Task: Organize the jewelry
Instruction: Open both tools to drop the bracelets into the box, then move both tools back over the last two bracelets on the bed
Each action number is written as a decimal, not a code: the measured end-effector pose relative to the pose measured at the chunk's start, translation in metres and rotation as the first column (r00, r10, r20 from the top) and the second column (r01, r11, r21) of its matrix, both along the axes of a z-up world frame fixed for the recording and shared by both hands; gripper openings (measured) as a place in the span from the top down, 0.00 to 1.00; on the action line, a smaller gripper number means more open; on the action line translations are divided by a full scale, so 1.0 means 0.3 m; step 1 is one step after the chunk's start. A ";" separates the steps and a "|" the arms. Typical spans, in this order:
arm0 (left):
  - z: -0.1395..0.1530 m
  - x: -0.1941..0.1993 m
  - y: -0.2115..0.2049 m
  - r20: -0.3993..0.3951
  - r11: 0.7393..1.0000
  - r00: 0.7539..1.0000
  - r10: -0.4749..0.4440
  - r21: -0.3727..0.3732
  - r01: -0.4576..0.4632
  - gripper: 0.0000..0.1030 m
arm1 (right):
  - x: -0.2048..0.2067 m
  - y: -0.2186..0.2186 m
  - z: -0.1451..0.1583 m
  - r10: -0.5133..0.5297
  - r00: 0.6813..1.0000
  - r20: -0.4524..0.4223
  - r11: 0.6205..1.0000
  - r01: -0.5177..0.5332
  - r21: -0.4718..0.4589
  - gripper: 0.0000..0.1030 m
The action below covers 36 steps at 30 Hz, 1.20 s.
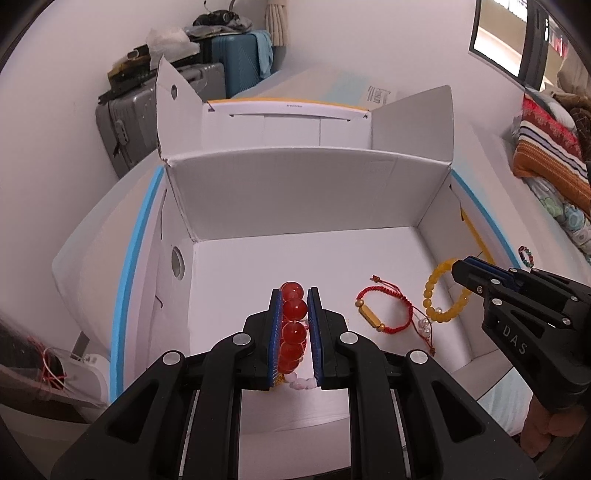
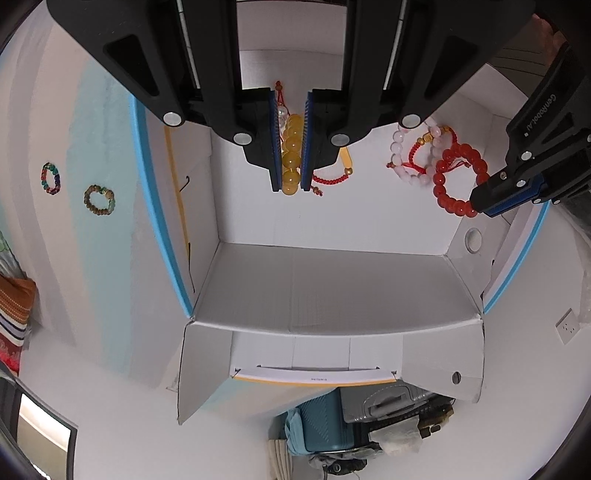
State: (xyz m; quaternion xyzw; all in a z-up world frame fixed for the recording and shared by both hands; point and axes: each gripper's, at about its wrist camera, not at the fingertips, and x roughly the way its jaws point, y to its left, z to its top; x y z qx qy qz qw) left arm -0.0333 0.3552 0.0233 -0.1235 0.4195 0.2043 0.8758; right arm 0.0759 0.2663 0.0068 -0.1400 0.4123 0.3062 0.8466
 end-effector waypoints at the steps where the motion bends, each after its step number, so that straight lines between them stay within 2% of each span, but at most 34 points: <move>1: -0.002 0.001 0.000 -0.003 1.000 1.000 0.002 0.003 -0.002 0.87 | -0.001 0.003 -0.004 0.003 1.000 -0.002 1.000 -0.003 -0.003 0.91; 6: 0.019 -0.002 -0.002 0.005 1.000 1.000 0.014 0.022 -0.014 0.85 | -0.005 0.010 0.004 0.000 1.000 0.000 1.000 0.000 0.006 0.90; 8: 0.034 -0.006 -0.008 0.013 1.000 1.000 0.016 0.026 -0.017 0.75 | -0.009 0.000 0.020 -0.006 1.000 0.006 1.000 0.006 0.011 0.85; 10: 0.054 -0.014 -0.016 0.034 0.999 0.999 0.022 0.031 -0.023 0.55 | -0.013 -0.016 0.044 -0.010 1.000 0.019 1.000 0.010 0.029 0.59; 12: 0.073 -0.020 -0.026 0.050 0.999 0.998 0.029 0.041 -0.031 0.49 | -0.017 -0.043 0.077 -0.022 0.999 0.040 0.998 0.020 0.059 0.55; 14: 0.087 -0.019 -0.042 0.060 0.999 0.998 0.025 0.047 -0.028 0.43 | -0.017 -0.064 0.104 -0.033 0.998 0.059 0.998 0.029 0.064 0.46; 15: 0.095 -0.018 -0.053 0.065 0.998 0.998 0.022 0.050 -0.025 0.41 | -0.017 -0.078 0.120 -0.040 0.997 0.071 0.997 0.035 0.074 0.38; 17: 0.106 -0.012 -0.076 0.077 0.999 0.997 0.013 0.044 -0.016 0.39 | -0.013 -0.112 0.144 -0.055 0.995 0.086 0.995 0.047 0.091 0.33; 19: 0.113 -0.004 -0.103 0.089 0.999 0.996 0.004 0.047 -0.009 0.28 | -0.003 -0.150 0.164 -0.070 0.994 0.087 0.993 0.061 0.102 0.28; 22: 0.121 0.020 -0.152 0.100 0.999 0.995 -0.014 0.043 0.009 0.20 | 0.011 -0.211 0.189 -0.098 0.990 0.102 0.990 0.087 0.108 0.19; 28: 0.146 0.092 -0.282 0.125 0.996 0.988 -0.086 0.045 0.081 0.05 | 0.064 -0.358 0.230 -0.171 0.979 0.114 0.979 0.157 0.128 0.10; 36: 0.166 0.236 -0.488 0.118 0.984 0.978 -0.173 0.073 0.165 0.06 | 0.171 -0.604 0.256 -0.254 0.962 0.103 0.961 0.239 0.138 0.07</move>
